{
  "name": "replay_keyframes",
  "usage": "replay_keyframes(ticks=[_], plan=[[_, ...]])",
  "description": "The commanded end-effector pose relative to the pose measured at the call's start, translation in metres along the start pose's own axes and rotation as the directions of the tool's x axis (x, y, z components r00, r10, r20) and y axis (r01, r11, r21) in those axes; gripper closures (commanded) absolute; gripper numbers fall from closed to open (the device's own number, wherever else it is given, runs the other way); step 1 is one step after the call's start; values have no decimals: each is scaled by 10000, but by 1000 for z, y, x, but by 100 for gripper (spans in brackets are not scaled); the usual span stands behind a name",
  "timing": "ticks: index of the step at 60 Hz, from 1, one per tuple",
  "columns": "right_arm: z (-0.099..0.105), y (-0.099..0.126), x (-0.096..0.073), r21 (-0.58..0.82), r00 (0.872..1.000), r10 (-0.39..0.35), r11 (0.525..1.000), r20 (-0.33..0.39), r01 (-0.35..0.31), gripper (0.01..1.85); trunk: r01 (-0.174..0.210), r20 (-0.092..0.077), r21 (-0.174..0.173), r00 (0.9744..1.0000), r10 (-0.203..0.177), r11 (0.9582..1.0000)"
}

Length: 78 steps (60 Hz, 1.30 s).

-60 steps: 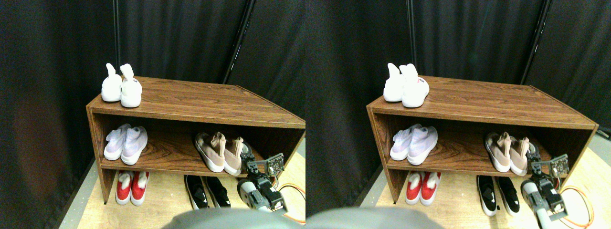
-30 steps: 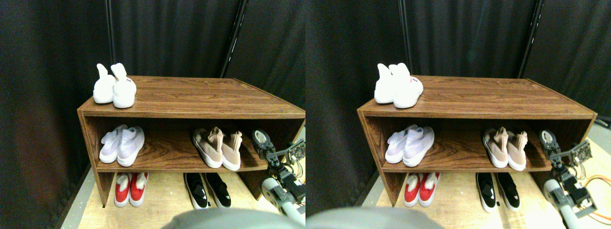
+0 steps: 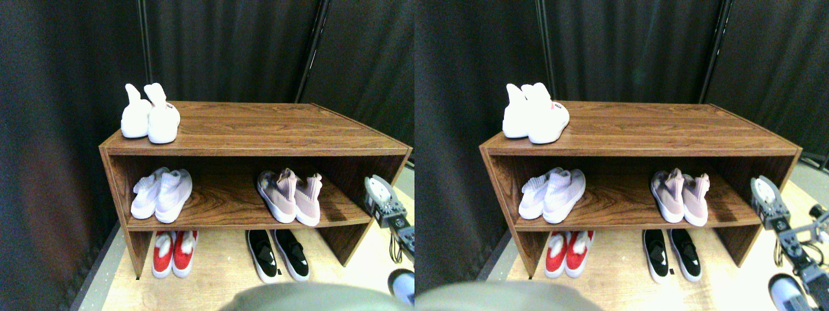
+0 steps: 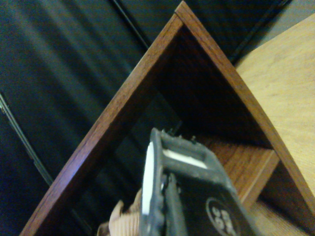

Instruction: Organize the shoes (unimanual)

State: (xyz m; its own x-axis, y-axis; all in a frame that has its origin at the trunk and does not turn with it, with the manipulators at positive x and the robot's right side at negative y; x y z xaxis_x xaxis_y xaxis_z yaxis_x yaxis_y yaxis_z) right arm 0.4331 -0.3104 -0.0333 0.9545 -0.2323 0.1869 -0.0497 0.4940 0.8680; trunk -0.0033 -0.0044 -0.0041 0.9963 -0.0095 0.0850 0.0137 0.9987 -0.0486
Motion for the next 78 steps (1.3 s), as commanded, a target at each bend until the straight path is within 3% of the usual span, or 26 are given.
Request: replay_keyframes(ticks=[1, 6, 15, 21, 30, 38, 49, 57, 69, 78], plan=[[1, 10, -23, -22, 9960, 827, 9966, -327, -828, 180, -117, -370, -261, 9993, 107, 9996], [1, 5, -36, 207, 9873, 1303, 9914, -911, -1289, 180, -161, -560, -265, 9983, 146, 9995], [-4, -12, -52, 84, 9881, 1117, 9937, -1060, -1114, 180, -183, -752, -267, 9970, 163, 9995], [-10, -26, -57, 533, 9806, 1205, 9921, -1546, -1136, 180, -218, -974, -238, 9951, 193, 9995], [-21, -47, -65, 899, 9855, 476, 9954, -1629, -332, 180, -257, -1240, -215, 9920, 229, 9994], [-32, -65, -68, 1005, 9882, -359, 9936, -1489, 513, 180, -261, -1369, -214, 9903, 229, 9994], [-49, -97, -55, 1140, 9761, -995, 9858, -1934, 1231, 180, -258, -1467, -263, 9889, 217, 9993], [-58, -121, -43, 1323, 9666, -1975, 9665, -1633, 2198, 180, -274, -1512, -305, 9882, 225, 9992], [-69, -145, -27, 1616, 9508, -2911, 9384, -1061, 3053, 180, -274, -1512, -305, 9882, 225, 9992], [-77, -157, -13, 1362, 9335, -3327, 9269, -1339, 3499, 180, -324, -1488, -328, 9885, 272, 9989]])
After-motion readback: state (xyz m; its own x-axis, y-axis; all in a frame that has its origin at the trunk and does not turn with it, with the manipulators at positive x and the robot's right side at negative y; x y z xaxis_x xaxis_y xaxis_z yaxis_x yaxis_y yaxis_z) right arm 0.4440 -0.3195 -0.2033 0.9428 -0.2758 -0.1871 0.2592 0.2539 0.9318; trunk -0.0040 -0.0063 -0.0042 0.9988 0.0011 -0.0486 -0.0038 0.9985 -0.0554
